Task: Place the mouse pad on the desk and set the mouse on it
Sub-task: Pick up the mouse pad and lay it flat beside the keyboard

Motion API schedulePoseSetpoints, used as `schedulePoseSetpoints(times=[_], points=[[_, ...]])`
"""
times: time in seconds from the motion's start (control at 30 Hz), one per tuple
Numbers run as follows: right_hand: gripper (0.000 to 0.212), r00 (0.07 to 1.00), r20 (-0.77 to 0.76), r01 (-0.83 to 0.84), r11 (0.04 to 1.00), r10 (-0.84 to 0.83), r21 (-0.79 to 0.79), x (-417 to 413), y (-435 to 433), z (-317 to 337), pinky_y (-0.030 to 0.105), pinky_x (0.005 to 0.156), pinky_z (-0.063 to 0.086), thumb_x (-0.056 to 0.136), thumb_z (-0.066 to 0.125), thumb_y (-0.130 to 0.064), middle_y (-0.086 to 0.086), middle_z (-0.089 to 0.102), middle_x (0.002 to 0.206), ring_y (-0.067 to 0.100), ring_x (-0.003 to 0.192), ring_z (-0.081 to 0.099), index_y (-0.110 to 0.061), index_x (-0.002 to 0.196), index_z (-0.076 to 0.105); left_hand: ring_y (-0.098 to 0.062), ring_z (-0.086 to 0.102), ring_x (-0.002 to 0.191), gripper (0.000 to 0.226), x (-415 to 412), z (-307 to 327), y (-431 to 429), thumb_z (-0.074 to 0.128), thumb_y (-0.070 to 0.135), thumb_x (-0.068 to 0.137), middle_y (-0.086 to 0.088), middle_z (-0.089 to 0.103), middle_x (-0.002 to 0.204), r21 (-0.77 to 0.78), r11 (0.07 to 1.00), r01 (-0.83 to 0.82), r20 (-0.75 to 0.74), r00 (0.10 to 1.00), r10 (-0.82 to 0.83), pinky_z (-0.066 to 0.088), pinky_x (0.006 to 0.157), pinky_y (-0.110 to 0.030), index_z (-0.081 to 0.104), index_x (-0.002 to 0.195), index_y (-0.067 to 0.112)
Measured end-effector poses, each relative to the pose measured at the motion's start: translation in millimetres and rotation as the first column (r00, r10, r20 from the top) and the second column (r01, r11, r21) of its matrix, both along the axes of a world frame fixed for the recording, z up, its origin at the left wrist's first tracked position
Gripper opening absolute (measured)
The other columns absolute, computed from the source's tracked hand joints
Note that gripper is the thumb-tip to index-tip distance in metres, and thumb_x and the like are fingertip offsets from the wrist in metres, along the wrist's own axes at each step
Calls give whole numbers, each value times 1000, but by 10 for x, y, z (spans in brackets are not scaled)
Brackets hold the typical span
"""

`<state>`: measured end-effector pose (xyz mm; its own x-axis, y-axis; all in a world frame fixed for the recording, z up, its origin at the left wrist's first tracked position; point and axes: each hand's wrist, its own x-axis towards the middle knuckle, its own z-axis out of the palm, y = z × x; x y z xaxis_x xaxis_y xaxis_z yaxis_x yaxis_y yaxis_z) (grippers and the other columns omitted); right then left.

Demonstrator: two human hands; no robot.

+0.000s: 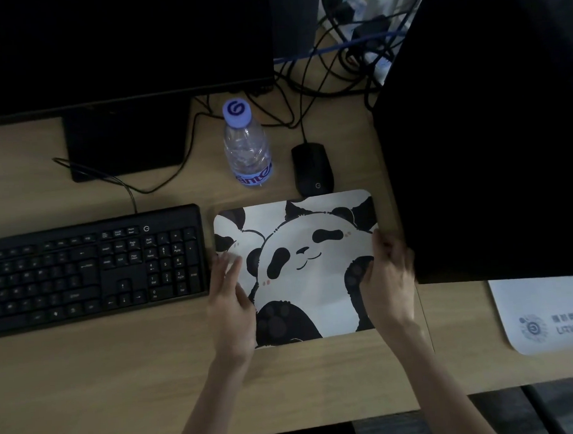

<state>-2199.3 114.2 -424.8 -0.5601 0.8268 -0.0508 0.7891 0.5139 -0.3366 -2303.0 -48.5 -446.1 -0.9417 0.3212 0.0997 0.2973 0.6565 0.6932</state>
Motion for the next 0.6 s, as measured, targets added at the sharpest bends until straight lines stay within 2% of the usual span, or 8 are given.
schedulePoseSetpoints(times=[0.07,0.13,0.2,0.23,0.33,0.43,0.5,0.6], points=[[56,999,41,8,1000,-8,9,-5,-11,-1,49,64,52,58,55,17,30,60,105,47,80,56,7,114,53,-35,49,122,41,-3,5,-4,41,-22,77,-23,58,123,-6,999,44,4,999,-44,33,103,-21,59,109,-4],[53,998,68,-3,1000,3,1,-23,-28,51,52,69,52,64,52,12,31,58,112,49,86,56,7,117,50,-36,48,124,42,-5,11,-12,39,-21,77,-23,57,123,-16,997,79,22,997,-79,44,98,-39,58,110,-3],[56,999,38,-25,998,28,-65,-70,-36,116,54,88,45,75,51,5,27,44,133,48,111,47,0,130,38,-39,45,126,41,-3,31,-12,39,-20,77,-22,56,123,-44,994,99,34,995,-97,41,101,-51,57,110,-2],[59,998,18,-51,991,54,-127,-98,-45,152,53,97,38,80,51,0,22,34,143,43,124,38,-5,135,30,-40,42,127,42,-1,48,-5,39,-18,76,-23,56,124,-68,992,108,23,994,-107,33,107,-52,56,111,-2],[61,973,-97,-221,965,208,-139,-251,-86,248,44,114,16,87,50,-13,8,14,154,26,141,12,-14,140,20,-31,29,134,47,-20,161,72,44,-13,76,-19,51,134,-101,987,122,-16,992,-124,11,114,-37,52,120,1],[58,917,-112,-396,907,383,-141,-465,-152,270,30,110,-10,92,40,-19,4,5,156,11,136,-13,-15,142,10,-20,19,137,49,-98,281,269,45,-8,82,-13,43,141,-53,979,195,4,981,-195,14,116,-42,44,129,5],[57,881,-90,-474,864,465,-170,-566,-189,212,32,114,-10,94,36,-19,4,2,156,11,136,-16,-15,142,6,-15,9,138,52,-155,314,420,41,-6,85,-9,34,147,-39,949,313,50,949,-311,8,117,-38,36,135,8],[55,861,-74,-508,842,504,-183,-660,-188,104,34,114,-2,93,36,-21,5,12,155,17,141,-2,-14,142,12,-11,-8,136,56,-243,255,558,40,1,88,-5,16,153,-103,884,456,94,889,-447,-6,116,-33,22,140,10]])
